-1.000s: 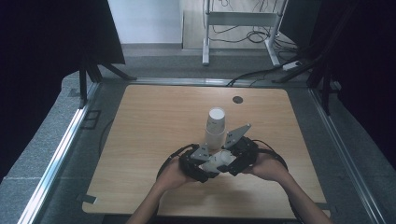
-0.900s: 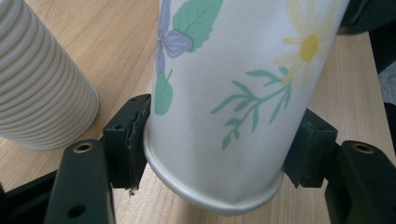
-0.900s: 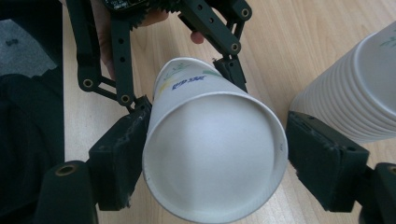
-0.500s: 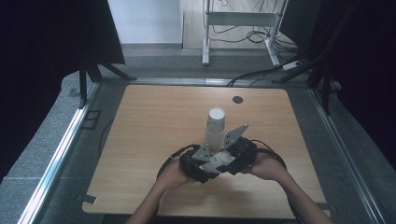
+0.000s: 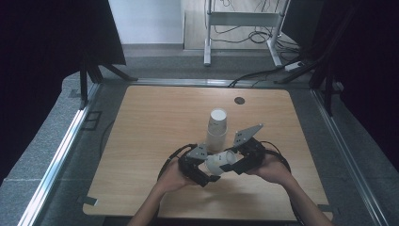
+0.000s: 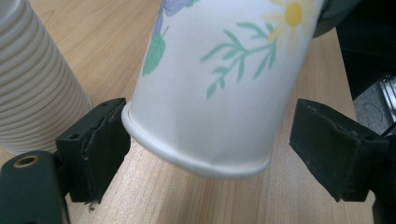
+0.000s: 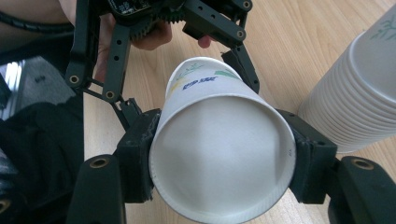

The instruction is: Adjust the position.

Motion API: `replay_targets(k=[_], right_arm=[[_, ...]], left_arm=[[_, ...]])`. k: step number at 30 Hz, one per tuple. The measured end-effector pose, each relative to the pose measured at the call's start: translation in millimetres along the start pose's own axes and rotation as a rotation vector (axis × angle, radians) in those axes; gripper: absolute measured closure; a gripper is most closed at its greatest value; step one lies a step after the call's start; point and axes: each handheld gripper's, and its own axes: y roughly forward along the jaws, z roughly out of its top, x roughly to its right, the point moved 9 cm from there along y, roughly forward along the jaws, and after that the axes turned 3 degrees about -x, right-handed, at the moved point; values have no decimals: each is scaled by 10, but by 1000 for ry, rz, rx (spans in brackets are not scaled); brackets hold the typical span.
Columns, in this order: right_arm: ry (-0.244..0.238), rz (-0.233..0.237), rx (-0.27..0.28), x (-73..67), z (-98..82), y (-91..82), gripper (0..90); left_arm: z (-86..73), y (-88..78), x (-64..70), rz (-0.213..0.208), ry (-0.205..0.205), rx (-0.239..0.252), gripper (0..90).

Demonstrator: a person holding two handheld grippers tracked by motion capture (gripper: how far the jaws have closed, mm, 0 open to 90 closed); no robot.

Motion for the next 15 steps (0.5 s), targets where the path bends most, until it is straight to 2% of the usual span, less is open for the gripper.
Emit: replay_targets(k=[3, 4, 7, 9, 12, 15], right_arm=[[27, 16, 57, 1, -20, -29, 363], [27, 16, 57, 1, -20, -29, 363], [45, 38, 116, -1, -44, -62, 363], [48, 37, 133, 2, -48, -71, 363], [60, 45, 180, 2, -74, -91, 363], [68, 50, 203, 3, -83, -98, 363]], left_arm=[[4, -13, 9, -12, -9, 21, 114], [4, -19, 8, -15, -13, 27, 114], [13, -42, 17, -34, -23, 55, 107], [20, -56, 29, -46, -27, 73, 107], [20, -62, 37, -51, -30, 85, 107], [14, -62, 39, -54, -27, 88, 110]])
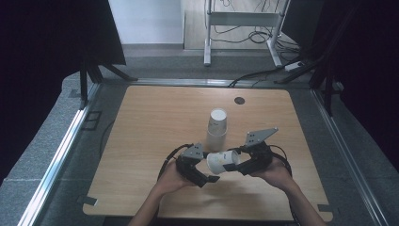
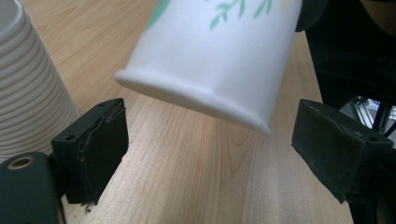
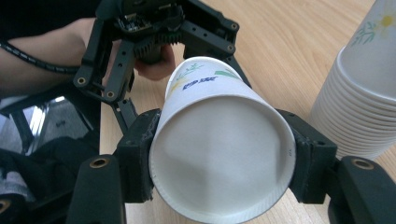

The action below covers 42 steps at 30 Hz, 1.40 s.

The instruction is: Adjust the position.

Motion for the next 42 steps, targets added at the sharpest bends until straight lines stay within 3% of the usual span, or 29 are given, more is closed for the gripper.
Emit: replay_targets(k=[6, 17, 26, 42], right_arm=[[20, 32, 66, -17, -26, -21, 363], [47, 74, 120, -33, -70, 4, 363], [52, 95, 129, -50, -67, 26, 362], [40, 94, 99, -28, -81, 47, 352]], left_arm=[[-2, 1, -1, -6, -13, 22, 138], [45, -45, 16, -26, -7, 66, 165], [60, -42, 34, -32, 10, 76, 244], [38, -35, 16, -13, 26, 30, 301]])
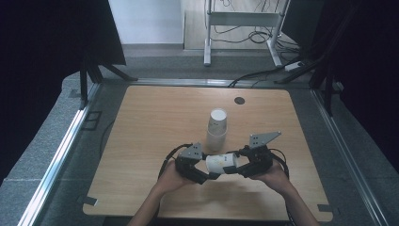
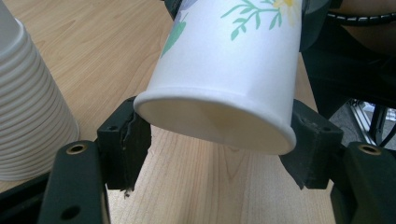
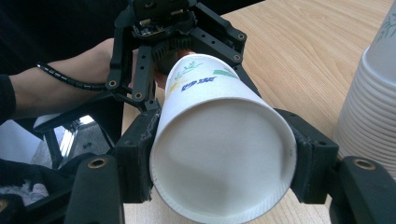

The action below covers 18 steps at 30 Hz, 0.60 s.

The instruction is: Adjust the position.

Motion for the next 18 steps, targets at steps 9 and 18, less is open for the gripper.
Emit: replay_targets(k=[9, 18], right_arm=[[-10, -9, -12, 3, 3, 17, 326], [-30, -57, -47, 19, -2, -19, 264]], left_arm=[[-7, 1, -2, 6, 0, -19, 305], [-19, -6, -10, 8, 0, -53, 311]])
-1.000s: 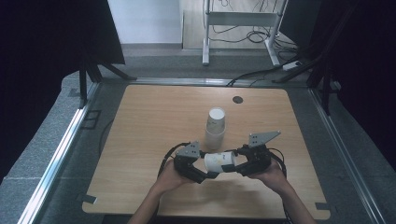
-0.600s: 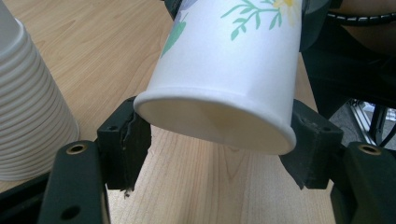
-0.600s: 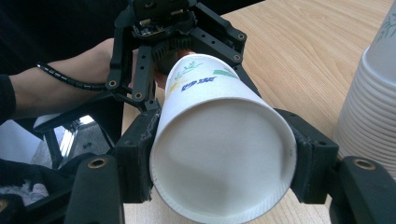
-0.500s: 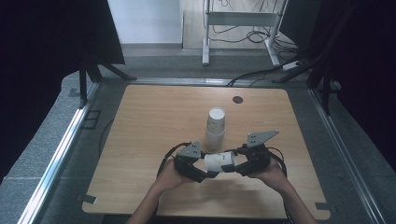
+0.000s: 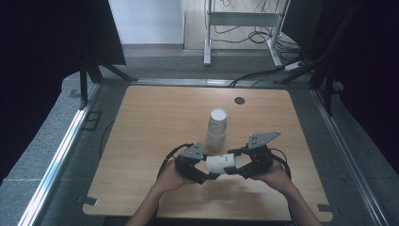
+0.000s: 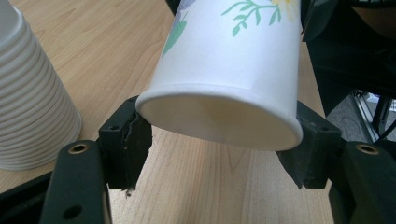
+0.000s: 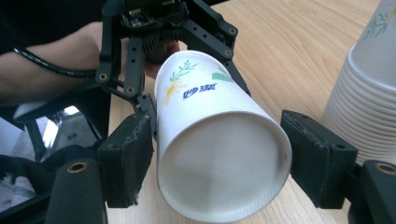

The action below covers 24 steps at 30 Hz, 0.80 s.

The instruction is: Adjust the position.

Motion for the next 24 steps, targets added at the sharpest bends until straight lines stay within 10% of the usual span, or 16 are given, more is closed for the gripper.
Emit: replay_targets(k=[24], right_arm=[[-199, -119, -237, -52, -61, -19, 207]], left_arm=[[-21, -36, -31, 22, 29, -189, 314]])
